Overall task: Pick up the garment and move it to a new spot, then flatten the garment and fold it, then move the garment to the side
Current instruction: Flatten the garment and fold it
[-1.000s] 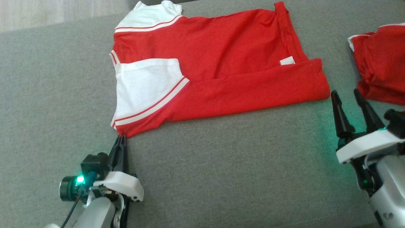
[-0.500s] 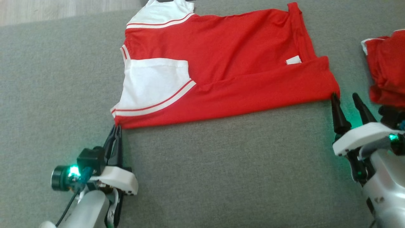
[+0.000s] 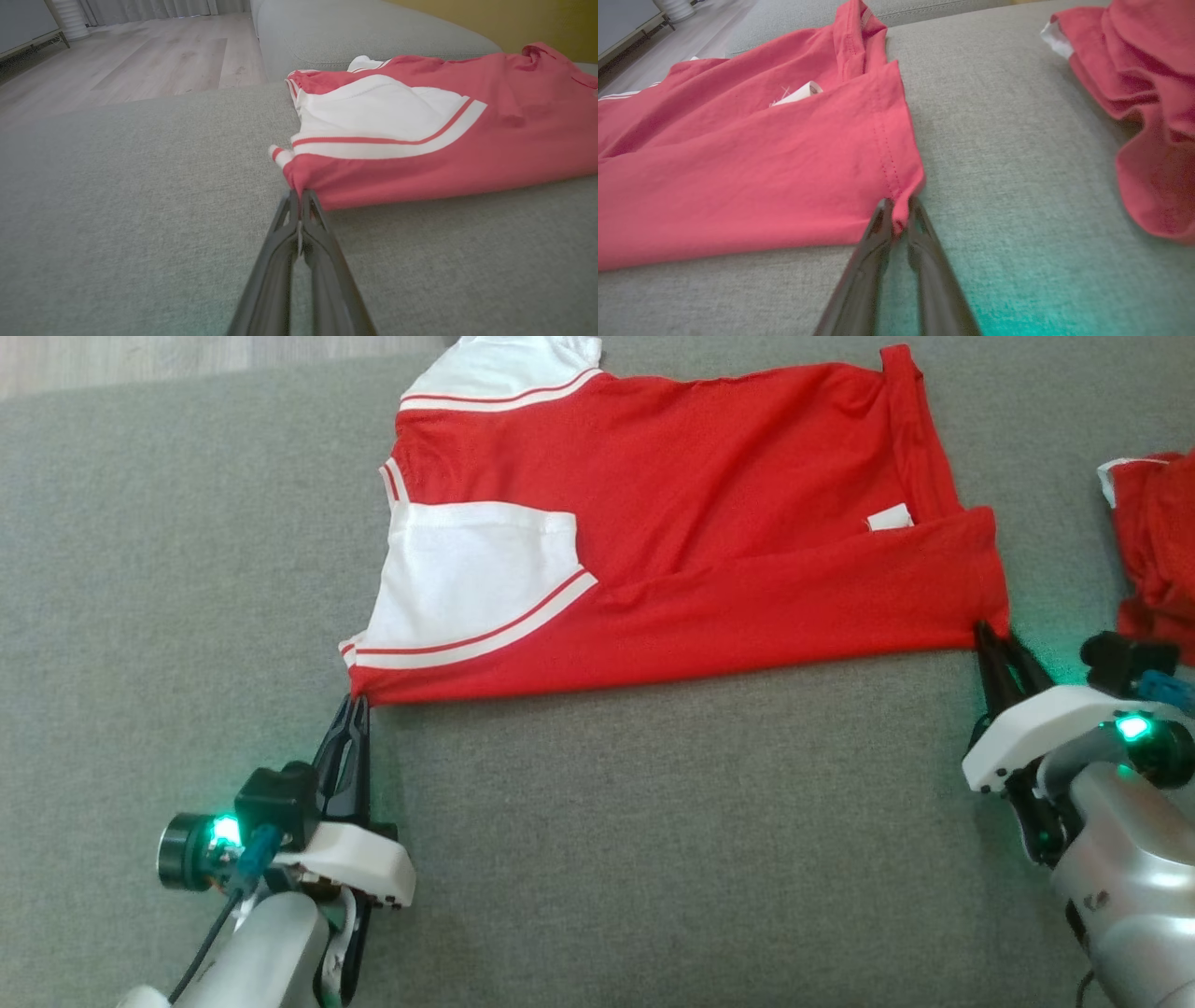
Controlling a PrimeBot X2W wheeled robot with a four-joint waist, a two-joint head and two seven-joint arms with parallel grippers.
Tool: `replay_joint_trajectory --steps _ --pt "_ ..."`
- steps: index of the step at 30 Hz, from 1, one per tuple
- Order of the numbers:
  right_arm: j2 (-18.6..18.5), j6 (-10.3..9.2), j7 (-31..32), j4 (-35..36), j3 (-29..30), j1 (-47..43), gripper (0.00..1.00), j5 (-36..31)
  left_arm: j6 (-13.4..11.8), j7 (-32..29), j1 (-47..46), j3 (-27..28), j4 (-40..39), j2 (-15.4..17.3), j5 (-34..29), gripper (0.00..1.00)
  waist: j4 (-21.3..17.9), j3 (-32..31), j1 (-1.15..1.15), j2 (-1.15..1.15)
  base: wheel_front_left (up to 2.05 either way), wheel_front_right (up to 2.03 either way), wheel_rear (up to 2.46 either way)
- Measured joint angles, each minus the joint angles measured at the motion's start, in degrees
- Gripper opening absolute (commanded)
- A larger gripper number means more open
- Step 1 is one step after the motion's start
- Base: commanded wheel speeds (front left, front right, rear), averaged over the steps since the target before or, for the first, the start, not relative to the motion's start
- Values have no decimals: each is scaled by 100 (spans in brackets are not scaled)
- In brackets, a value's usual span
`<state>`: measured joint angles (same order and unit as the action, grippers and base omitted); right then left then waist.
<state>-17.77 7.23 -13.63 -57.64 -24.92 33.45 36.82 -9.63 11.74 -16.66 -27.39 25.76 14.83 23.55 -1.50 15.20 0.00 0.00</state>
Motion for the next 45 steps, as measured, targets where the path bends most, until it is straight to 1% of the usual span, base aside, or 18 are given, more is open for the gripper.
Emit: replay_joint_trajectory --steps 7,14,15,20,26,31,35,36,37,38,39,40,41,45 --pt "-27 1 -5 -80 -279 -4 0 93 0 87 29 -21 -67 26 0 0 15 -174 0 0 0 0 0" --pt "-143 1 -18 13 -466 -211 0 250 -7 144 249 -31 -257 109 0 0 -2 -413 0 0 0 0 0" --pt "-169 1 -25 49 -495 -288 0 282 -48 144 328 -35 -311 125 0 0 -6 -456 0 0 0 0 0" --pt "-352 1 -33 275 -599 -694 0 472 -102 74 791 -119 -672 243 0 0 -6 -658 -1 0 0 0 0" --pt "-625 1 -57 705 -626 -1339 0 620 -165 -67 1572 -242 -1187 411 15 0 -10 -894 -1 0 0 0 0" --pt "-861 4 -57 1035 -505 -1984 0 632 -211 -177 2199 -323 -1607 526 126 0 9 -1043 -1 0 0 0 0" --pt "-914 5 -56 1350 -318 -2374 0 626 -338 -230 2578 -378 -1919 579 227 0 13 -1101 -1 0 0 0 0" --pt "-914 5 -55 1389 -269 -2409 13 609 -349 -265 2621 -385 -1946 580 237 0 13 -1108 -1 0 0 0 0" --pt "-914 4 -48 1429 -222 -2442 44 588 -349 -267 2651 -392 -1953 580 246 0 14 -1111 -1 0 0 0 0" --pt "-914 5 -44 1468 -181 -2476 44 556 -349 -268 2659 -402 -1950 580 246 0 13 -1111 -1 0 0 0 0" --pt "-912 5 -2 1493 -149 -2494 100 512 -349 -271 2652 -408 -1947 581 246 13 13 -1109 -1 0 0 0 0" --pt "-907 5 8 1516 -98 -2505 100 459 -349 -299 2640 -417 -1940 583 242 44 11 -1105 -1 0 0 0 0" --pt "-902 4 15 1548 -37 -2508 100 419 -352 -318 2630 -426 -1924 588 226 100 7 -1101 -1 0 0 0 0" --pt "-902 4 58 1767 237 -2552 100 280 -401 -309 2512 -419 -1920 612 164 100 -27 -1059 0 0 0 0 0"
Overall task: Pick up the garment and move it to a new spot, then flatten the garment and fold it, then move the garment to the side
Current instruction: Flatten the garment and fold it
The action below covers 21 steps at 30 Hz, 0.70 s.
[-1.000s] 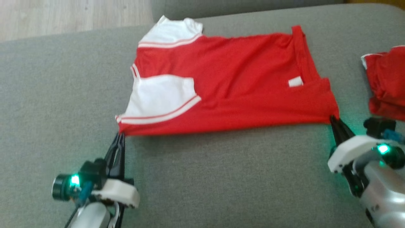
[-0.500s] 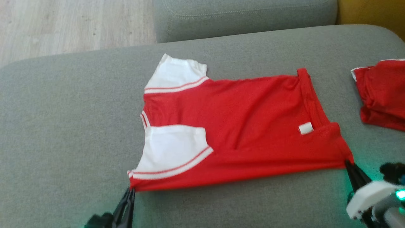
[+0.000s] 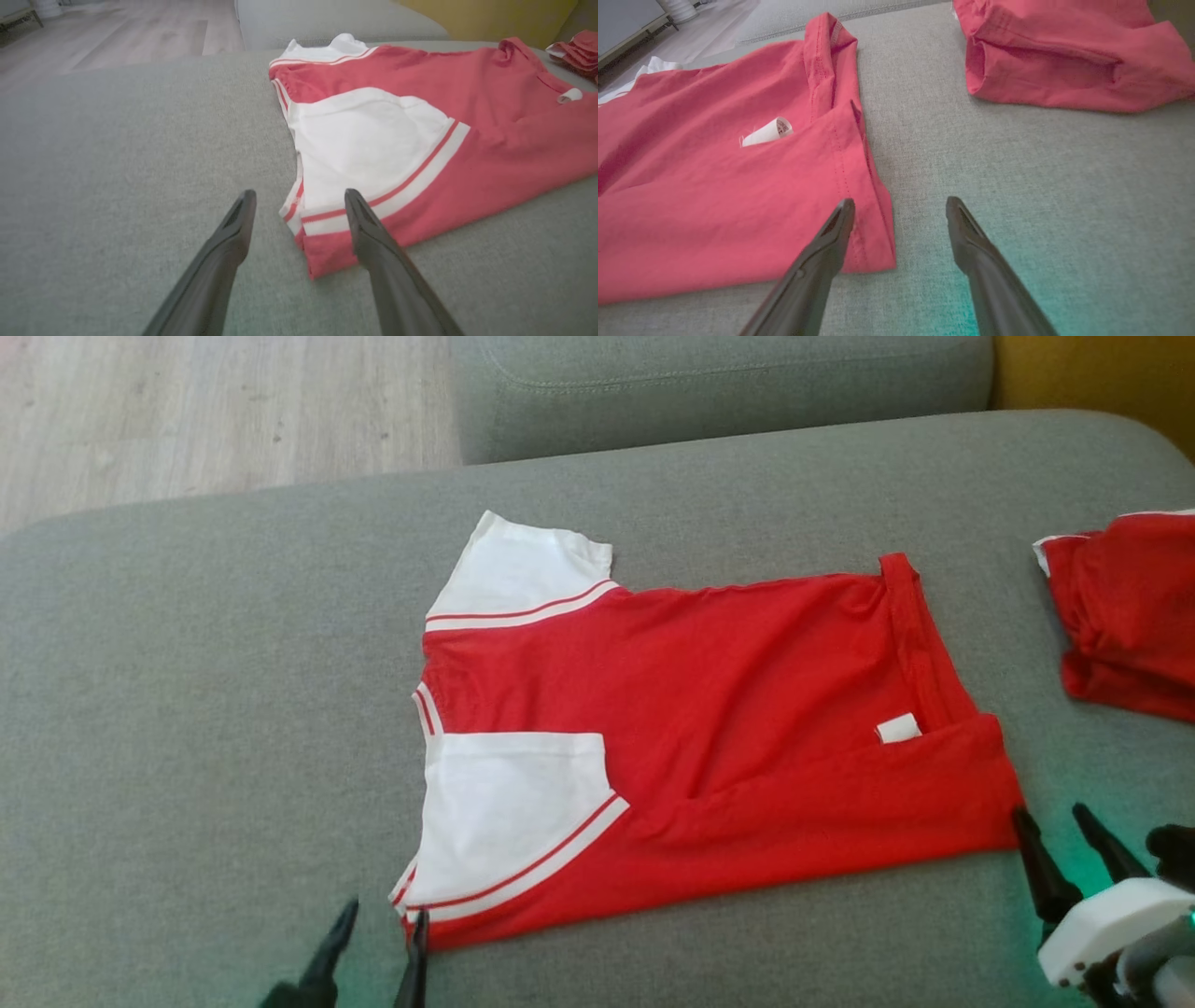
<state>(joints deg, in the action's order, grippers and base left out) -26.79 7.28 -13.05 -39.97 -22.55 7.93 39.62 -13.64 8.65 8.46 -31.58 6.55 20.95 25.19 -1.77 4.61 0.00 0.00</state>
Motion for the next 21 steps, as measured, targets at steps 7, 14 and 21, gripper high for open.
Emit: replay_joint_trajectory --steps 7,14,21 --pt "56 0 159 528 413 -58 100 -316 131 -404 -1169 66 -409 356 -312 100 -120 213 0 0 0 0 0" --pt "141 0 424 1232 628 -9 100 -654 921 -1475 -3688 81 -101 481 -447 100 -353 723 1 0 0 0 0" --pt "187 0 577 1648 561 406 100 -695 1790 -2800 -5710 -71 1511 305 -134 100 -711 1405 2 0 0 0 0"
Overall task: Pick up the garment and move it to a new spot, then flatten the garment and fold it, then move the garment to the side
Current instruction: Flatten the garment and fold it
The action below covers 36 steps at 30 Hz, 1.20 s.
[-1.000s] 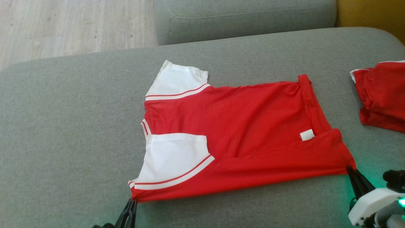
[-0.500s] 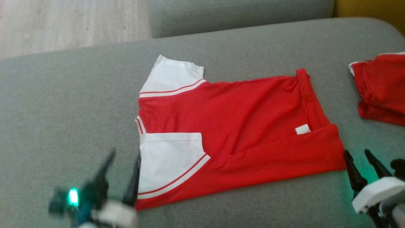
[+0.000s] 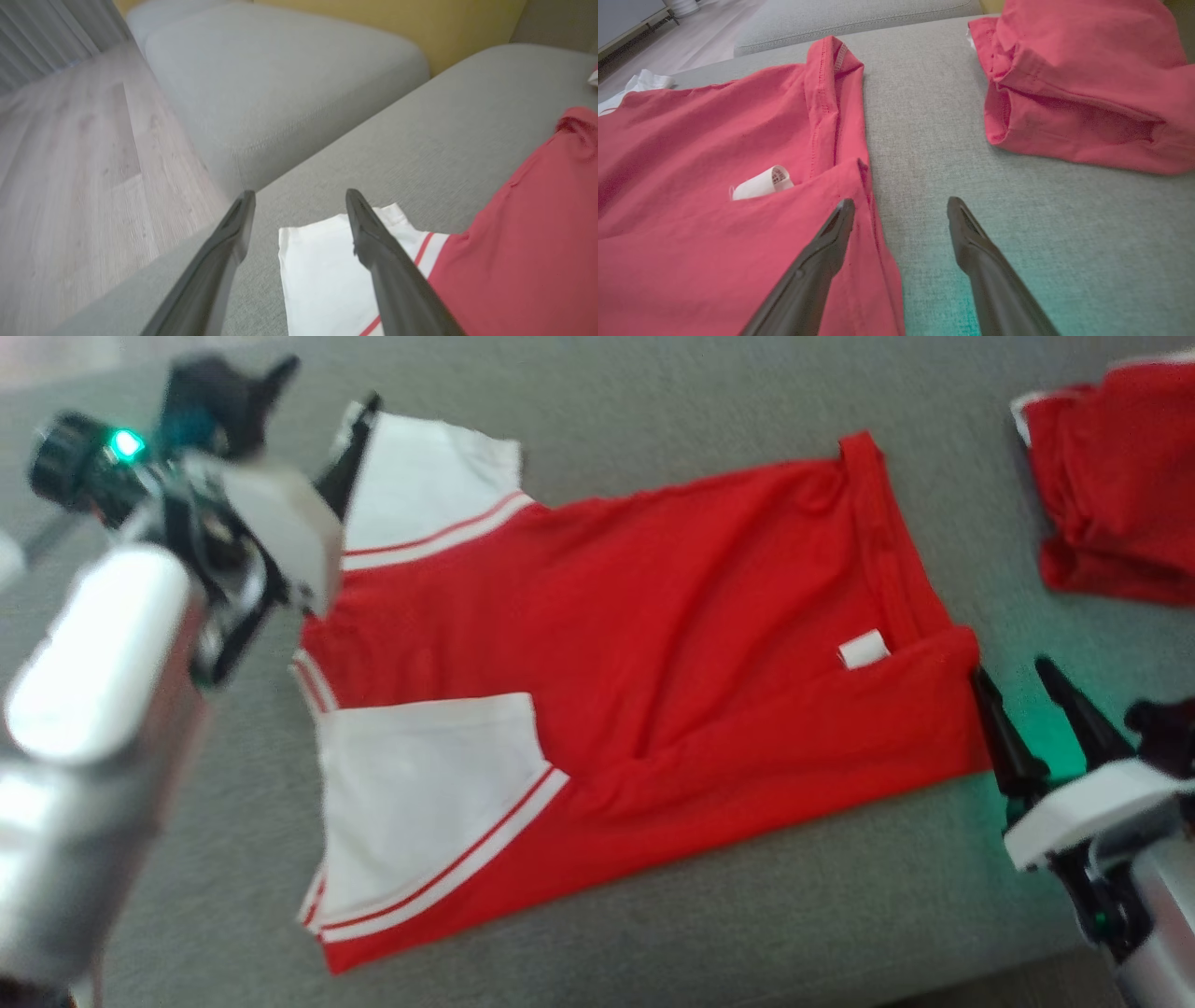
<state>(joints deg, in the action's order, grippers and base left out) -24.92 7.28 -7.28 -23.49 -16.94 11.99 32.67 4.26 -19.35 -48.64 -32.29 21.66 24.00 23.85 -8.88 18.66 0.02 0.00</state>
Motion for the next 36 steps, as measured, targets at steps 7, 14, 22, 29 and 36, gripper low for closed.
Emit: replay_joint_trajectory --steps 7,14,22,29,36 --pt "47 0 -9 77 -143 209 100 4 164 -777 -900 -26 1406 78 103 100 -481 524 -1 0 0 0 0" --pt "105 0 -136 -55 -286 376 100 75 165 -887 -1114 49 2100 285 155 100 -844 847 -1 0 0 0 0" --pt "110 0 -287 -302 -391 495 100 165 203 -723 -1296 31 2363 369 156 0 -1002 1001 -2 0 0 0 0" --pt "-18 0 -282 -253 -431 907 100 143 285 -383 -1296 -146 2379 302 244 0 -844 870 -2 0 0 0 0" --pt "-51 0 492 -227 -772 2199 100 -450 291 37 -1301 -443 2043 152 286 0 -513 702 -2 0 0 0 0"
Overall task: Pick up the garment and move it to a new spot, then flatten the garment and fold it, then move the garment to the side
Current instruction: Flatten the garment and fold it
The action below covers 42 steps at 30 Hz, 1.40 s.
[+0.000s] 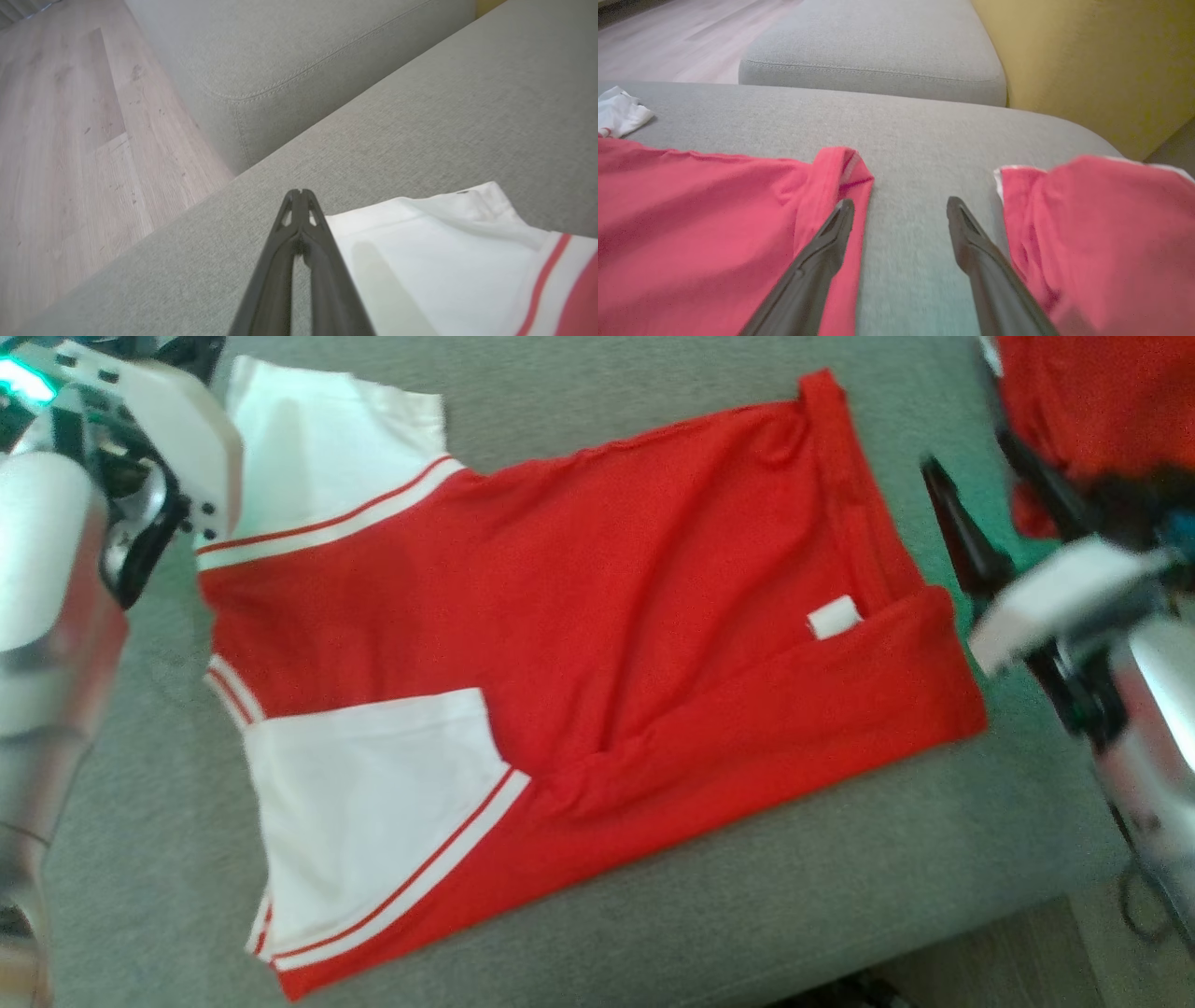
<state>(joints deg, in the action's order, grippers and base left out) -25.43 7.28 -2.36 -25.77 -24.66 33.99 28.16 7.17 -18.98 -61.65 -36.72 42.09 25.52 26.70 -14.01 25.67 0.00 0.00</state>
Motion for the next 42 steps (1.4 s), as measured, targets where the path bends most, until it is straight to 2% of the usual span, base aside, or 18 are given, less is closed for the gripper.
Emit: replay_joint_trajectory --steps 5,10,16,24,25,26,27,29,34,42 --pt "469 0 497 -608 -94 844 100 -844 42 233 -30 -240 -249 -112 15 0 302 -68 0 0 0 0 0" --pt "973 0 649 -1314 -140 1212 100 -1591 42 305 -38 -487 -463 -166 110 0 565 -107 0 0 0 0 0" --pt "1101 0 751 -2107 41 1641 100 -2721 42 452 -94 -638 -544 -171 165 0 691 -116 0 0 0 0 0" --pt "1328 0 705 -2603 506 1872 100 -3481 42 443 -168 -789 -323 -225 308 0 653 -57 0 0 0 0 0" --pt "1346 0 621 -2650 620 1890 83 -3644 42 427 -168 -790 -208 -226 354 23 613 -44 0 0 0 0 0" --pt "1366 0 578 -2661 677 1906 63 -3717 42 386 -171 -798 -153 -229 365 71 592 -35 0 0 0 0 0" --pt "1385 0 539 -2676 722 1930 41 -3787 42 386 -172 -808 -104 -230 365 97 571 -25 0 0 0 0 0" --pt "1421 0 422 -2677 827 1970 0 -3930 42 387 -188 -814 9 -229 365 100 533 0 0 0 0 0 0" --pt "1516 0 199 -2682 1049 1991 0 -4181 42 386 -318 -836 289 -210 365 100 451 105 0 0 0 0 0" --pt "1659 0 -66 -2820 1206 2189 0 -4018 42 300 -466 -854 669 -190 512 100 356 328 1 0 0 0 0"
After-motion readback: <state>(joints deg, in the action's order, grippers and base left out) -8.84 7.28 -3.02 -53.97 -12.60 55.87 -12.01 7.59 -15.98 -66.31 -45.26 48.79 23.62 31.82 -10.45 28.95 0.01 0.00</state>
